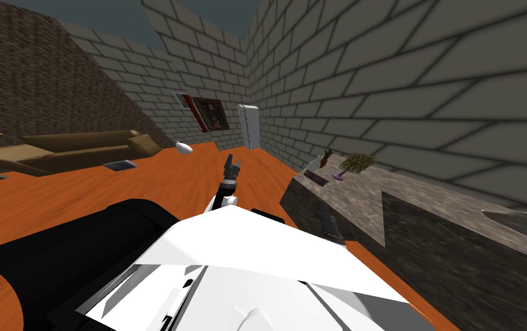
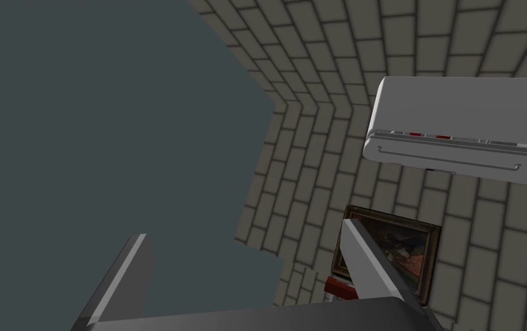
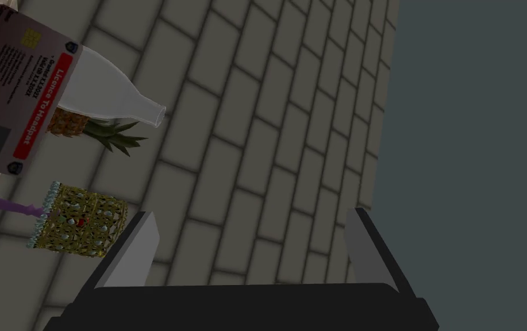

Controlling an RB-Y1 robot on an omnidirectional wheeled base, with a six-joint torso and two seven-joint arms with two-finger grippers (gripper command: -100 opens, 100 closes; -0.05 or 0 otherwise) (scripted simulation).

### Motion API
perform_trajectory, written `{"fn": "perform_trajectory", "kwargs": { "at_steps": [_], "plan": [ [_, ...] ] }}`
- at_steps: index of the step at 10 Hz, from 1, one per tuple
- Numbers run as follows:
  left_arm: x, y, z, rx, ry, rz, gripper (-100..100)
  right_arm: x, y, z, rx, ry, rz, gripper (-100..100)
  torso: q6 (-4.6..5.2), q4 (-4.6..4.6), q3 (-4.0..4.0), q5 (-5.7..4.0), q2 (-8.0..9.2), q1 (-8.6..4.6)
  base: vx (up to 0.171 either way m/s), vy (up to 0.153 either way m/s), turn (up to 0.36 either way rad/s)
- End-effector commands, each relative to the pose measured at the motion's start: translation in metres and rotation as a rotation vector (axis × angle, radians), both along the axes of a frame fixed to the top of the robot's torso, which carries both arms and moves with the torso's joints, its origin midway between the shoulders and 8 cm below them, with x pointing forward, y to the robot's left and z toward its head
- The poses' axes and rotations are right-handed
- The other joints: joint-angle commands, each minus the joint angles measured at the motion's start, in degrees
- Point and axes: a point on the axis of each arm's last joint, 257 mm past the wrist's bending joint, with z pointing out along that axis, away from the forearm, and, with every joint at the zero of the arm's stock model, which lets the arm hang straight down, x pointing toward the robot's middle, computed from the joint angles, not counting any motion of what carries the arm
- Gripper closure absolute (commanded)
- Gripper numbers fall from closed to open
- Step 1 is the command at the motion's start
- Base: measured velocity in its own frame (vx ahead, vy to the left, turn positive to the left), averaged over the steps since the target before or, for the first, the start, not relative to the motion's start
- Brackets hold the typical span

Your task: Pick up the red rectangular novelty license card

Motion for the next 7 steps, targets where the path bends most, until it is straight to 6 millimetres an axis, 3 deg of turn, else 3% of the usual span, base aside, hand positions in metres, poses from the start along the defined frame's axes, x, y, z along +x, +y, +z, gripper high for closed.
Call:
{"fn": "perform_trajectory", "kwargs": {
  "at_steps": [1,2,3,4,5,6,7],
  "plan": [
    [0.000,0.000,0.000,0.000,0.000,0.000,0,-0.009,-0.001,-0.018,-0.028,0.040,-0.008,-100,0.00,0.00,0.00,0.00,0.00,0.00,0.005,0.087,0.033],
    [0.000,0.000,0.000,0.000,0.000,0.000,0,-0.026,-0.006,-0.042,-0.077,0.102,-0.015,-100,0.00,0.01,0.01,0.00,0.02,-0.03,0.019,0.104,0.077],
    [0.000,0.000,0.000,0.000,0.000,0.000,0,-0.027,-0.008,-0.048,-0.078,0.115,-0.018,-100,-0.01,0.00,0.00,0.01,-0.01,0.02,0.026,0.098,0.023],
    [0.000,0.000,0.000,0.000,0.000,0.000,0,-0.046,-0.012,-0.069,-0.129,0.174,-0.021,-100,0.00,0.00,-0.02,0.01,-0.04,-0.01,0.018,0.116,0.058],
    [0.000,0.000,0.000,0.000,0.000,0.000,0,-0.049,-0.014,-0.078,-0.131,0.193,-0.024,-100,0.00,0.00,-0.01,0.02,-0.01,0.05,0.009,0.103,0.023],
    [0.000,0.000,0.000,0.000,0.000,0.000,0,-0.070,-0.019,-0.099,-0.184,0.254,-0.024,-100,-0.01,0.01,0.00,0.01,0.00,0.01,0.021,0.126,0.066],
    [0.000,0.000,0.000,0.000,0.000,0.000,0,-0.074,-0.021,-0.106,-0.185,0.272,-0.028,-100,0.00,0.00,-0.01,0.02,-0.01,0.08,0.035,0.107,0.022]
  ]
}}
